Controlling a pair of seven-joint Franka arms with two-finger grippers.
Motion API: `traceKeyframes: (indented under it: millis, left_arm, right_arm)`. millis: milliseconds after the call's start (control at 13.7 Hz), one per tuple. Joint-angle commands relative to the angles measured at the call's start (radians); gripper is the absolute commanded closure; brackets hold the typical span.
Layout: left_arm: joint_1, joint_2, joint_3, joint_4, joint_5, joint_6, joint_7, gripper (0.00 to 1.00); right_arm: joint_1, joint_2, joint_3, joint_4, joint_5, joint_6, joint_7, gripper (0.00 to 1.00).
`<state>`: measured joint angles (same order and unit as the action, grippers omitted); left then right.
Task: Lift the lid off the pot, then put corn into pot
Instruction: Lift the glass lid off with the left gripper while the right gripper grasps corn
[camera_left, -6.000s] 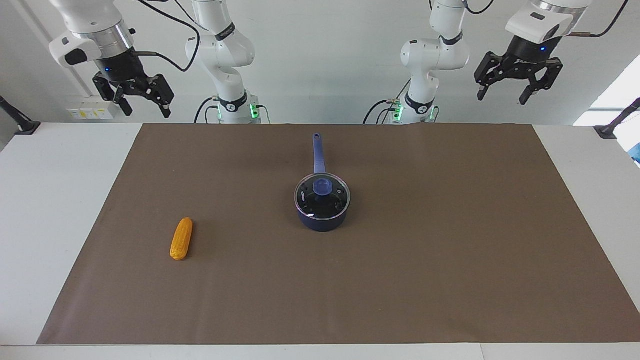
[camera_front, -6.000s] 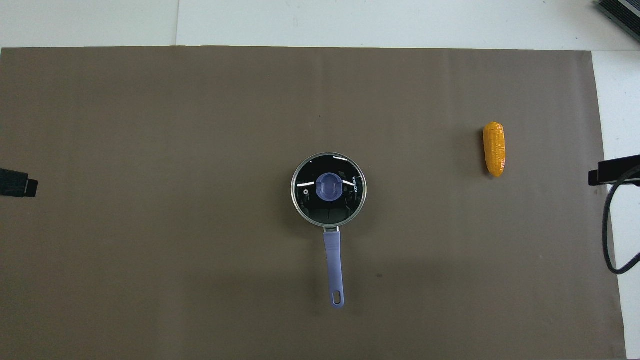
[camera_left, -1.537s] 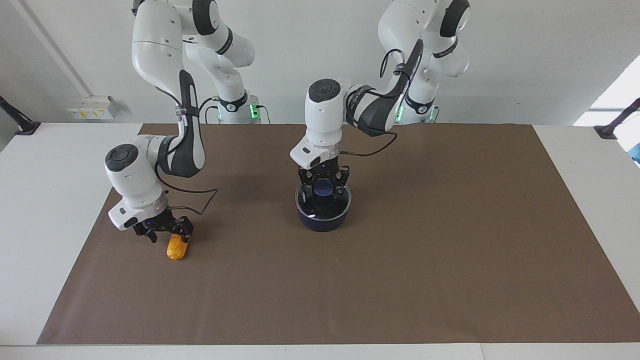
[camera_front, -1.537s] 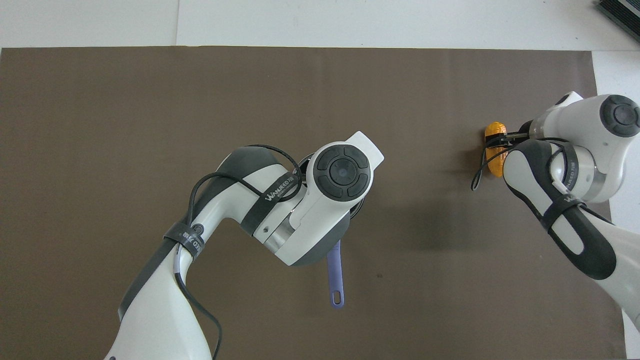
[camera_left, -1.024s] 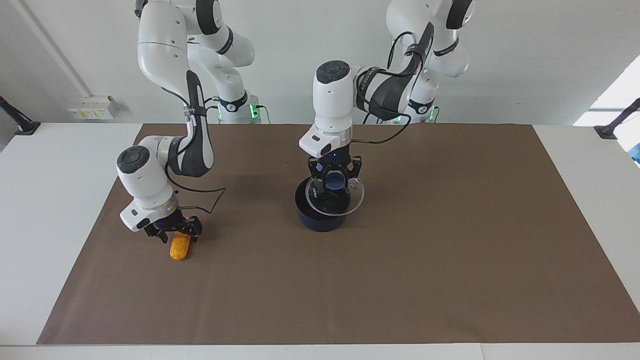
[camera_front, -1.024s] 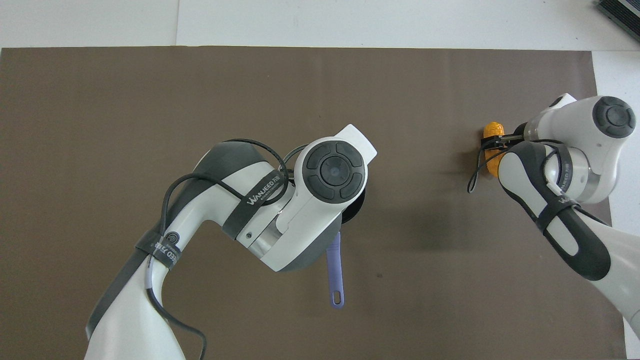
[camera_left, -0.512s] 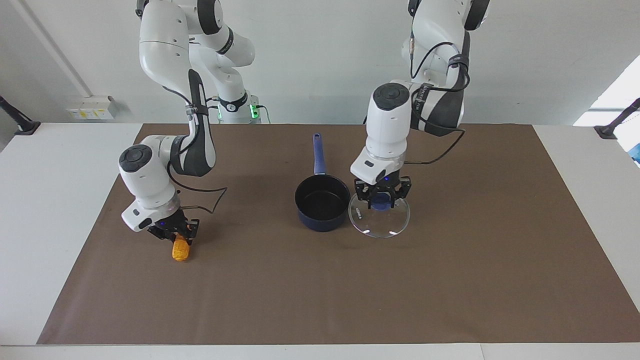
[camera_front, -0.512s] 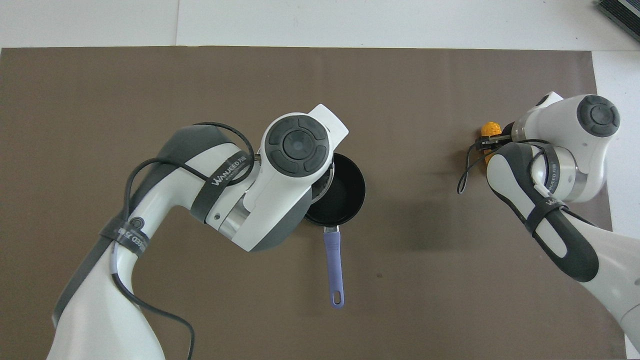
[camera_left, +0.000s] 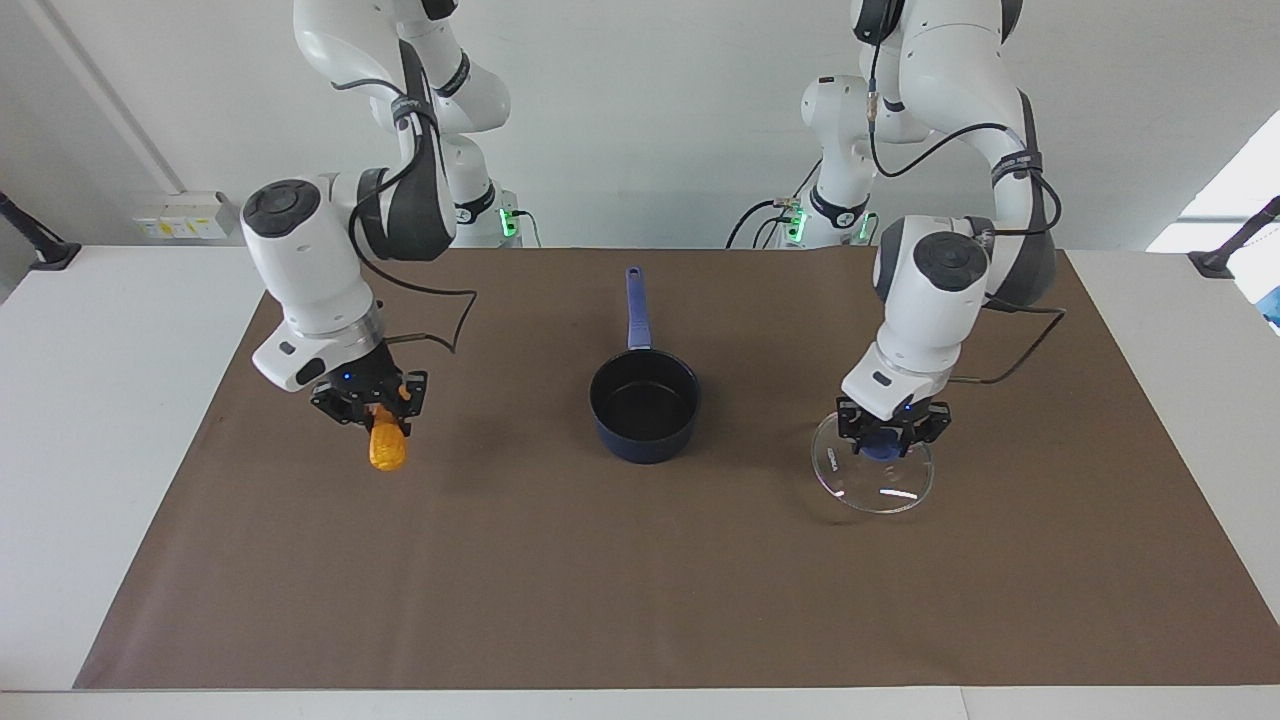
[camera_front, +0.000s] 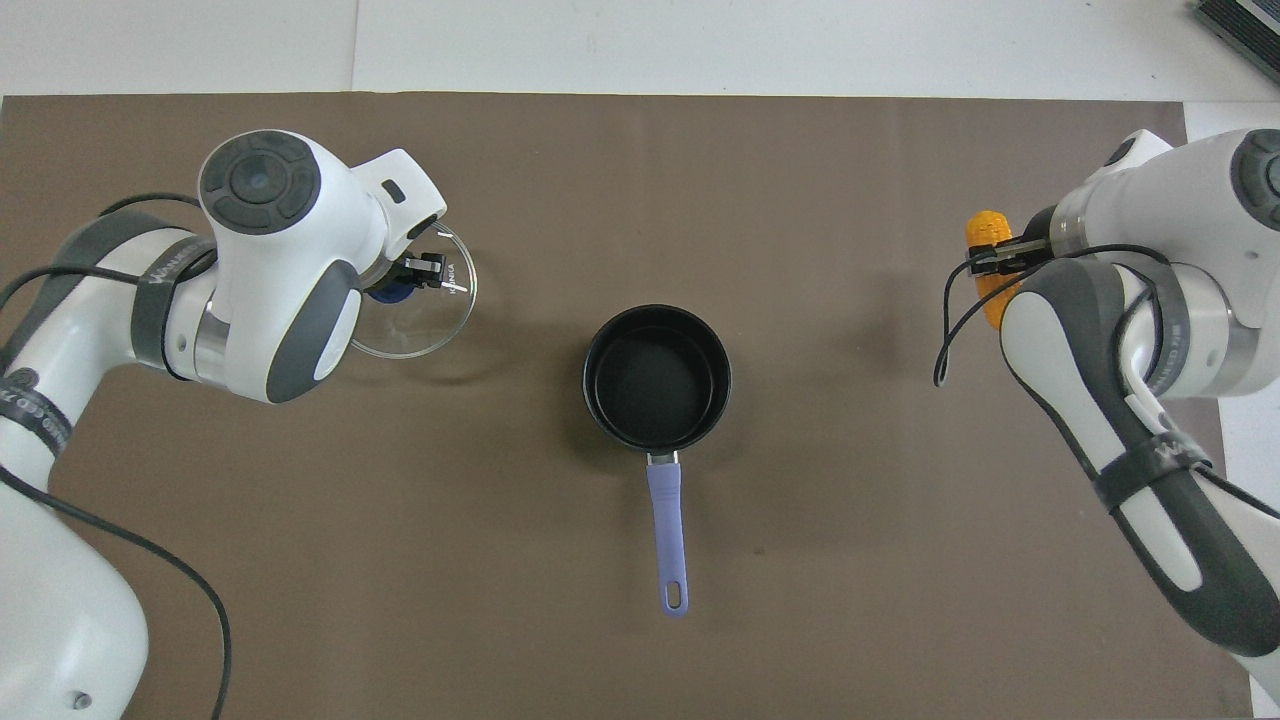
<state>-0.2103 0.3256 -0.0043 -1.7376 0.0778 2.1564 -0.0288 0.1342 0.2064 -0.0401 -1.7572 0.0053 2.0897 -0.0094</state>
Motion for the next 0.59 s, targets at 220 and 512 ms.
traceKeyframes:
  millis: [220, 512]
  left_arm:
    - [0.187, -0.039, -0.011, -0.080, -0.087, 0.079, 0.352, 1.00]
    - [0.233, -0.025, -0.009, -0.083, -0.159, 0.122, 0.454, 1.00]
  right_arm:
    - [0.226, -0.009, 0.005, 0.013, -0.071, -0.025, 0.335, 1.00]
    - [0.360, 0.042, 0.006, 0.019, -0.070, 0.028, 0.549, 1.00]
